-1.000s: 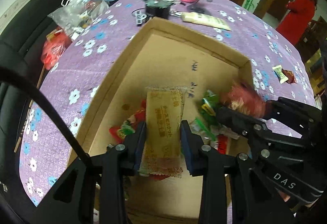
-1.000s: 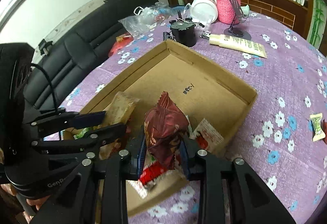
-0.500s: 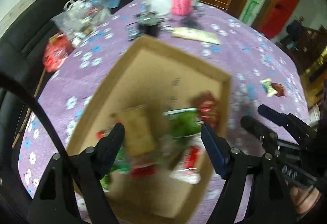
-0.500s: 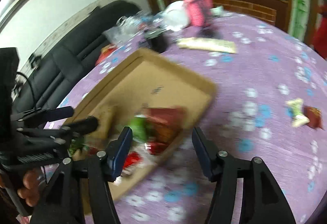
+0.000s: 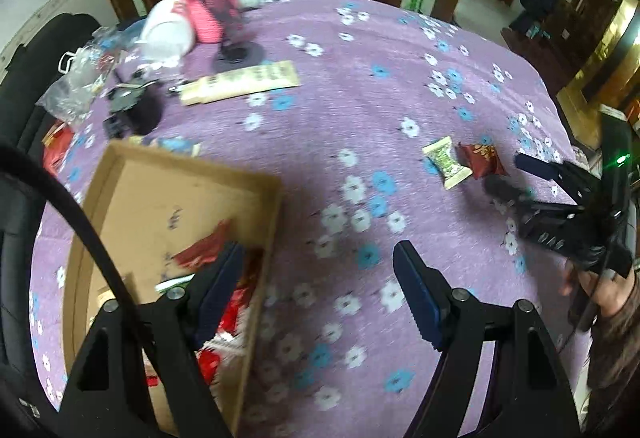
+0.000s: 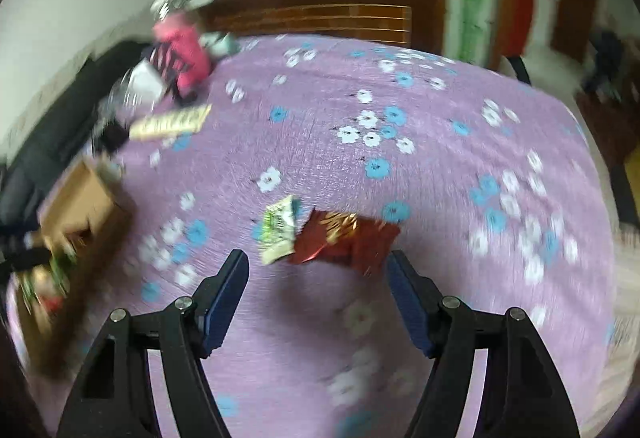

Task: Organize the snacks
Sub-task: 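Move both grippers back toward the last green and red candies, then grasp the last red foil-wrapped candy with the right gripper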

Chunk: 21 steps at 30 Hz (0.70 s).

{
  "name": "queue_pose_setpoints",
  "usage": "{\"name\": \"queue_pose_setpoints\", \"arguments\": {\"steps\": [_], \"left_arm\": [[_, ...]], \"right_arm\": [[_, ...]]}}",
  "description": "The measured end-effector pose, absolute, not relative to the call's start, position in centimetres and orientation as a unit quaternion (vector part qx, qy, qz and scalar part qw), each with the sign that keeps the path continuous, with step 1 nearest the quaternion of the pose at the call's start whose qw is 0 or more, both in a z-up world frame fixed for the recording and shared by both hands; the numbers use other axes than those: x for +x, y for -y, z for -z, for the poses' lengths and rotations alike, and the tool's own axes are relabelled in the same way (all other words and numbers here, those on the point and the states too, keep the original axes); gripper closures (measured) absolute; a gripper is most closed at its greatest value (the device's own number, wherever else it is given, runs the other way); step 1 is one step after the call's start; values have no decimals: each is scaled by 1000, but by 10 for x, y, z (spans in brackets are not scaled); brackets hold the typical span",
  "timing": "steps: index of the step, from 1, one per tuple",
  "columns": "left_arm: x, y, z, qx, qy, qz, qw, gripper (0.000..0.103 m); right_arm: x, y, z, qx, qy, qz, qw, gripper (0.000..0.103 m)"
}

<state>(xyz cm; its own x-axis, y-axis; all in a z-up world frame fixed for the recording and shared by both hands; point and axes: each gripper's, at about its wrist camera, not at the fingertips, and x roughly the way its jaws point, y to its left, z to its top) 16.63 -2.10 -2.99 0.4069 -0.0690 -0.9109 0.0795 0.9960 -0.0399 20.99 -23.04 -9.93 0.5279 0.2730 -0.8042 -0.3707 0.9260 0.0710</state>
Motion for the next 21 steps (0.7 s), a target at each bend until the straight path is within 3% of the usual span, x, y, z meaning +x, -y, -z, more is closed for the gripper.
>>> {"name": "queue_pose_setpoints", "arguments": {"steps": [6, 11, 15, 21], "left_arm": [[191, 47, 43, 10, -561, 37, 827, 26], [213, 63, 51, 2, -573, 29, 819, 26], [232, 74, 59, -29, -581, 22, 813, 26], [258, 113, 78, -29, -587, 30, 808, 26]], "right_arm": [[232, 218, 123, -172, -456, -260, 834, 32], [246, 219, 129, -166, -453, -305, 821, 33], [248, 221, 129, -152, -449, -298, 829, 44], [236, 249, 128, -104, -451, -284, 840, 45]]}}
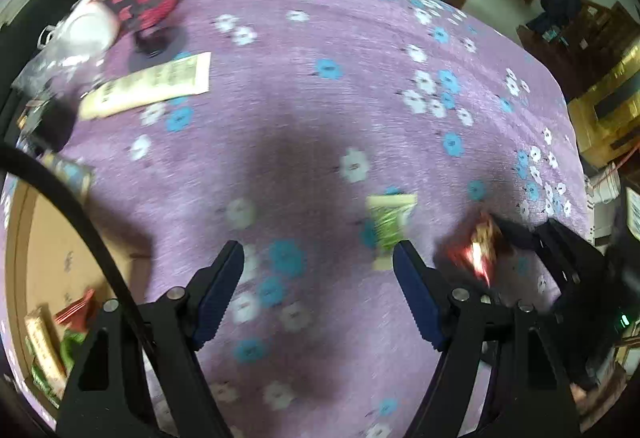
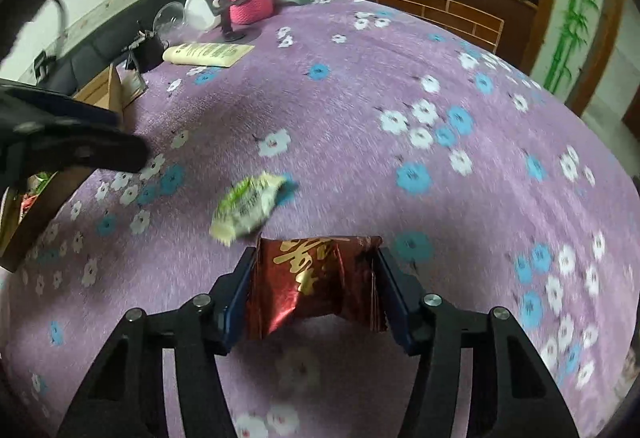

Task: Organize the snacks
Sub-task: 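Grasp the last red foil-wrapped candy with the right gripper, then grasp the green-wrapped candy with the left gripper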

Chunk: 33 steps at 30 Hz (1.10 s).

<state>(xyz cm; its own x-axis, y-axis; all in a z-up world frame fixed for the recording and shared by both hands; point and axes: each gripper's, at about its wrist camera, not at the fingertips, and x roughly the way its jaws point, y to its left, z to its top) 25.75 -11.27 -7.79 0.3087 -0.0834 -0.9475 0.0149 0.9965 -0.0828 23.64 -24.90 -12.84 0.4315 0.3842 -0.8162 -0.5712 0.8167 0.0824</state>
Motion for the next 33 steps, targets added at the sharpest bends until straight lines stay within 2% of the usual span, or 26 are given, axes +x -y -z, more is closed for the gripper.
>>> {"name": "queue_pose_setpoints", "arguments": {"steps": [9, 10, 11, 13, 22, 33], "left_arm": [[277, 145, 107, -11, -606, 23, 795, 27], [279, 144, 112, -23, -617, 29, 786, 44], [281, 145, 115, -24, -622, 28, 782, 48], [282, 149, 112, -16, -617, 40, 786, 79], [267, 137, 112, -46, -615, 55, 785, 82], [155, 109, 103, -47, -595, 95, 797, 82]], "right_arm": [[213, 286, 127, -70, -459, -277, 841, 45], [212, 287, 127, -68, -459, -276, 842, 45], [211, 288, 127, -67, -459, -274, 842, 45], [211, 288, 127, -63, -458, -270, 845, 45], [202, 289, 128, -49, -452, -245, 857, 45], [146, 278, 127, -27, -469, -238, 850, 45]]}}
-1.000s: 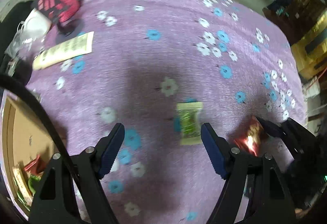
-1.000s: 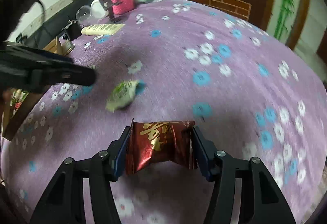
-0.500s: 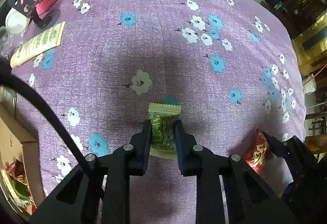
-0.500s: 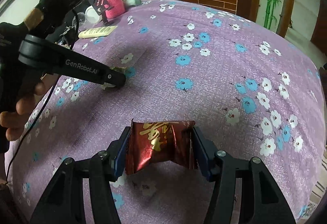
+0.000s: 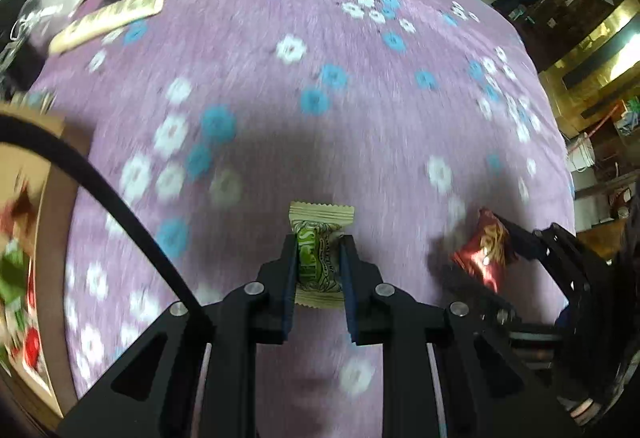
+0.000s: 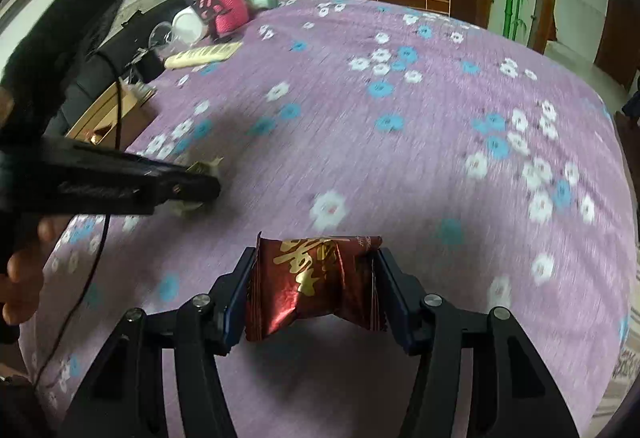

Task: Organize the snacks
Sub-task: 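Grasp the green-wrapped candy with the left gripper, then carry both candies over the box and open both grippers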

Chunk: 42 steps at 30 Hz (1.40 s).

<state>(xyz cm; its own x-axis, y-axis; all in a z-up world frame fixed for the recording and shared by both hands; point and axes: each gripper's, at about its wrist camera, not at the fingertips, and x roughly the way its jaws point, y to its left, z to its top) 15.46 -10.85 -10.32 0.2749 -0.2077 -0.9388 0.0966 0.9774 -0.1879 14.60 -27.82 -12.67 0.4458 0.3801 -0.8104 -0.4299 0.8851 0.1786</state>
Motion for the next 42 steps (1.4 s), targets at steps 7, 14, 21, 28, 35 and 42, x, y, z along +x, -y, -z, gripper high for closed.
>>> {"name": "queue_pose_setpoints", "arguments": {"steps": [7, 14, 21, 28, 35, 42], "left_arm": [[88, 71, 77, -37, -551, 101, 827, 82], [65, -4, 54, -52, -527, 71, 845, 81], [63, -112, 39, -78, -511, 2, 856, 81], [70, -170, 52, -85, -515, -33, 852, 80], [64, -184, 58, -69, -514, -23, 855, 71], [58, -173, 46, -45, -488, -28, 871, 59]], "right_arm": [[99, 250, 120, -20, -480, -226, 847, 45], [85, 171, 96, -26, -473, -253, 844, 45], [93, 52, 72, -30, -458, -311, 832, 45], [115, -38, 74, -50, -461, -306, 831, 42], [109, -35, 69, -4, -472, -278, 836, 29], [89, -25, 43, 40, -452, -276, 847, 24]]}}
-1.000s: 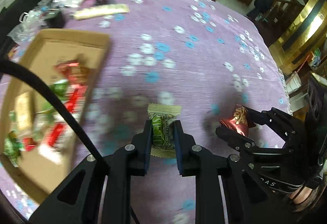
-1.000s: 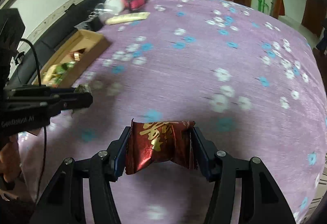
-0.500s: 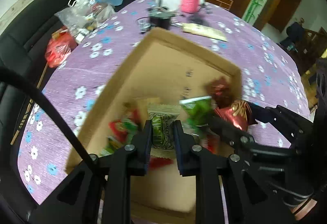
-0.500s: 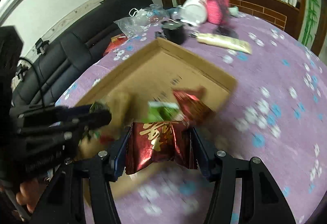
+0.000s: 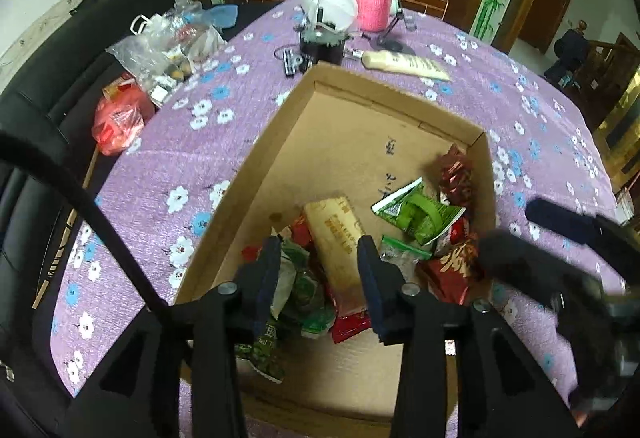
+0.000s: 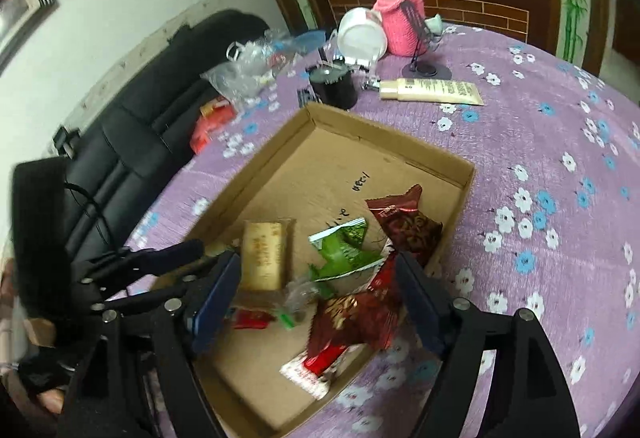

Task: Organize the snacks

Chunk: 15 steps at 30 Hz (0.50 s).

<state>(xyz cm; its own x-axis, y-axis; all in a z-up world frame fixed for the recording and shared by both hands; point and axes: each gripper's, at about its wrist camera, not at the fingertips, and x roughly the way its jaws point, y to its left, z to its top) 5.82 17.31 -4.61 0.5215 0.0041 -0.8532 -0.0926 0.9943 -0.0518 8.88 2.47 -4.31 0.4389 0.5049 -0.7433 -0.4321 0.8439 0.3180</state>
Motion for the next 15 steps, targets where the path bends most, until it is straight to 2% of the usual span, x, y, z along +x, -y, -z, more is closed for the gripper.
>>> {"name": "queue_pose_setpoints", "arguments": {"steps": [2, 7, 15], "left_arm": [[55, -171, 41, -44, -482, -30, 875, 55], [40, -170, 24, -48, -450, -58, 890, 35], [17, -163, 4, -26, -402, -83, 911, 29]], "right_arm": [[79, -18, 38, 53, -445, -278, 850, 24], [55, -1, 26, 64, -428, -282, 856, 23], [27, 20, 22, 87, -425, -295, 852, 22]]}}
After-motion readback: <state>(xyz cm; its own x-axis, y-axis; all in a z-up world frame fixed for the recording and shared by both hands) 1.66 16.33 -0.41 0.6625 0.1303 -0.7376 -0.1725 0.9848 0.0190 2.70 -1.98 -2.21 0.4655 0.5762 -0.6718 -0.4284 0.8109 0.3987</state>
